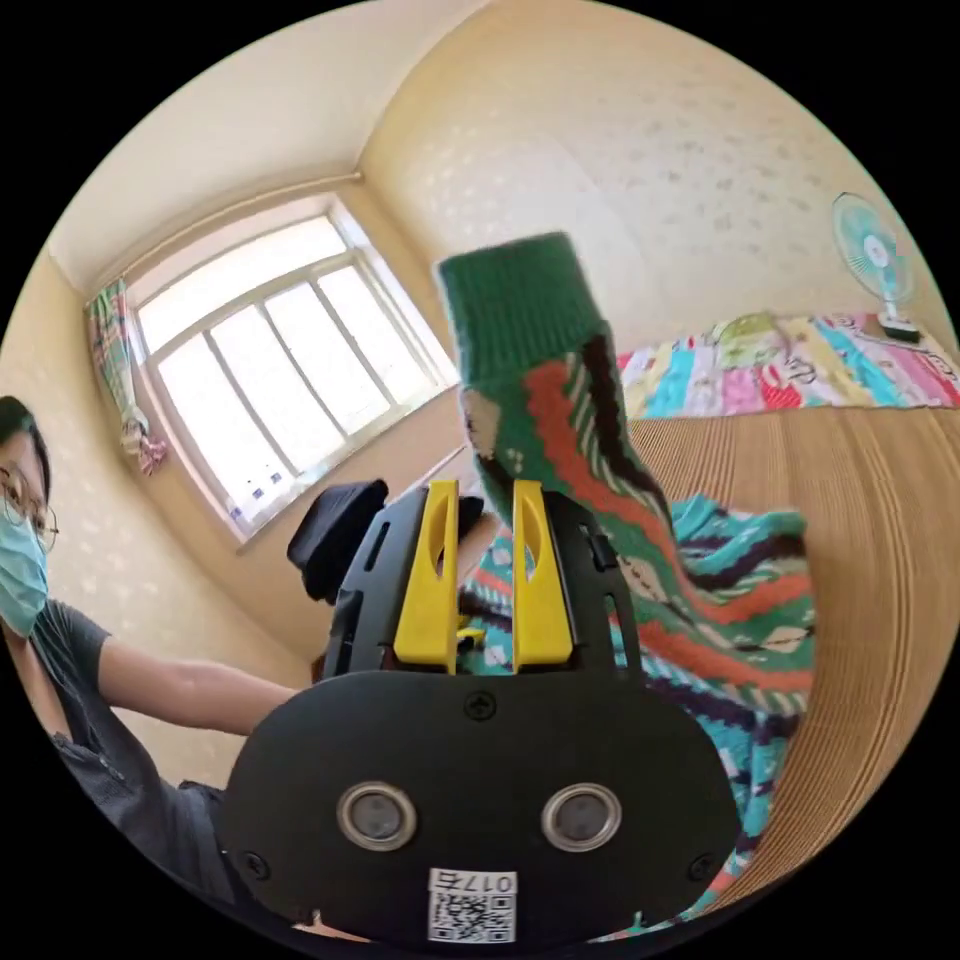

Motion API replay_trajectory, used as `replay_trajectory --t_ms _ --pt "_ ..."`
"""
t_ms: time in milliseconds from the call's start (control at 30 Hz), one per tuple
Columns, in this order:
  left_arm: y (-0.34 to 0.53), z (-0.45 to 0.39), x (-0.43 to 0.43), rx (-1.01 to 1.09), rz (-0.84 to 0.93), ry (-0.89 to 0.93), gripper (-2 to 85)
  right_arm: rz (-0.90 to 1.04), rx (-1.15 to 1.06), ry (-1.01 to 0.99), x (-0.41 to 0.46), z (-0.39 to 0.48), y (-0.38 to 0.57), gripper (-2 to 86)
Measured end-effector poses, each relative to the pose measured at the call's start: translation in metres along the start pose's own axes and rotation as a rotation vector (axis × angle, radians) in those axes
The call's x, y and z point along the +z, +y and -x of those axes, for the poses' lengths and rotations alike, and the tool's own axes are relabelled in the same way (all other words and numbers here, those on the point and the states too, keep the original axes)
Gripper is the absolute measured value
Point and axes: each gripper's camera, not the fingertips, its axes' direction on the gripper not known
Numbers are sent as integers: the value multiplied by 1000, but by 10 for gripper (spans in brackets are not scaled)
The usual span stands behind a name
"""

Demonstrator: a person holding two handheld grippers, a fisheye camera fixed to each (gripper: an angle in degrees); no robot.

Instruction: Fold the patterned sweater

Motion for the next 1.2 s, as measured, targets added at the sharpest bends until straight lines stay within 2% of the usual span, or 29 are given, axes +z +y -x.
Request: replay_trajectory --t_ms 67,133,233,300,400,467,500,567,600,633,667,767,833,900,967,1033,1133,1200 --pt "2 2 -1 0 -1 -1 112 338 118 -53 118 -31 56 94" --pt "5 4 -1 2 -1 -1 112 414 190 -129 162 -47 102 98" --pt "9 6 -3 6 -8 -6 112 283 192 -217 156 -50 135 101" --pt "11 7 -4 10 -9 -13 112 206 160 -144 137 -49 134 101" --pt "13 7 -6 16 -10 -25 112 126 91 180 108 -53 121 96" --pt "14 9 -7 16 -11 -25 112 124 48 499 103 -71 114 91" --pt "15 10 -8 16 -11 -25 112 148 38 567 106 -79 113 88" --pt "17 11 -9 16 -12 -25 112 360 -4 780 138 -127 118 70" --pt "17 12 -10 17 -13 -26 112 414 -38 792 147 -139 124 60" --pt "18 13 -10 18 -13 -28 112 378 -115 736 148 -150 140 41" --pt "18 13 -10 19 -13 -29 112 290 -66 695 138 -161 152 32" --pt "20 14 -12 22 -15 -34 112 250 123 576 127 -183 156 25" --pt "21 16 -13 21 -16 -32 112 180 173 551 124 -170 163 35" --pt "21 16 -13 24 -17 -38 112 134 97 480 135 -138 173 59" --pt "22 16 -13 29 -16 -45 112 199 -27 304 179 -96 179 98" --pt "22 18 -13 26 -14 -42 112 291 -107 226 223 -68 183 121" --pt "22 21 -14 22 -14 -32 112 426 -179 288 299 -48 201 132" --pt "21 23 -14 20 -8 -32 112 398 -202 361 310 -43 205 124"
